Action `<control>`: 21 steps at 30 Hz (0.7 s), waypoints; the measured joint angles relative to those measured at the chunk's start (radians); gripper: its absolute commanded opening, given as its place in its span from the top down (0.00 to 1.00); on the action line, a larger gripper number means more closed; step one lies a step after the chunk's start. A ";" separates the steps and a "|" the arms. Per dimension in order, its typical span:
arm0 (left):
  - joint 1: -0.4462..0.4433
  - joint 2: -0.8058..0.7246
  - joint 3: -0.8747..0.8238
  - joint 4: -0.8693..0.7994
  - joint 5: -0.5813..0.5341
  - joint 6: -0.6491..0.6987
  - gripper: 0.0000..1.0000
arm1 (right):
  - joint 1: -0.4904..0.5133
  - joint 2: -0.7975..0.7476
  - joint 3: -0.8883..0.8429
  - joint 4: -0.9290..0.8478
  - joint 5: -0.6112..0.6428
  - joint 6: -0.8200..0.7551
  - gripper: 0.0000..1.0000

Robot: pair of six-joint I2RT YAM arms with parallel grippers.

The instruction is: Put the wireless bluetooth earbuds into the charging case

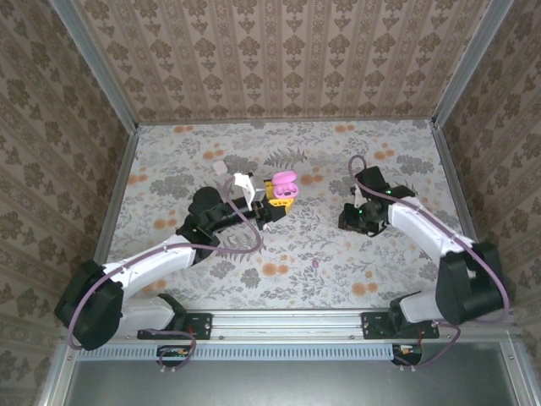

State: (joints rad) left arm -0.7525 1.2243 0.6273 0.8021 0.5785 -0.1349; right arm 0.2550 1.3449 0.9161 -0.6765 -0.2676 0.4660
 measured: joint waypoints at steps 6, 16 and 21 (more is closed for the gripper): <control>0.000 0.056 0.000 0.015 0.000 0.000 0.65 | 0.000 -0.139 0.082 0.034 -0.155 0.063 0.75; 0.000 0.133 0.012 0.046 0.016 -0.005 0.65 | 0.024 -0.242 0.217 0.107 -0.308 0.155 0.75; -0.001 0.151 0.030 0.067 0.030 -0.009 0.65 | 0.084 -0.219 0.272 0.150 -0.355 0.171 0.74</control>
State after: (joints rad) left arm -0.7532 1.3750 0.6575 0.8688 0.6083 -0.1440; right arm 0.3386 1.1263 1.1885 -0.5266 -0.6228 0.6369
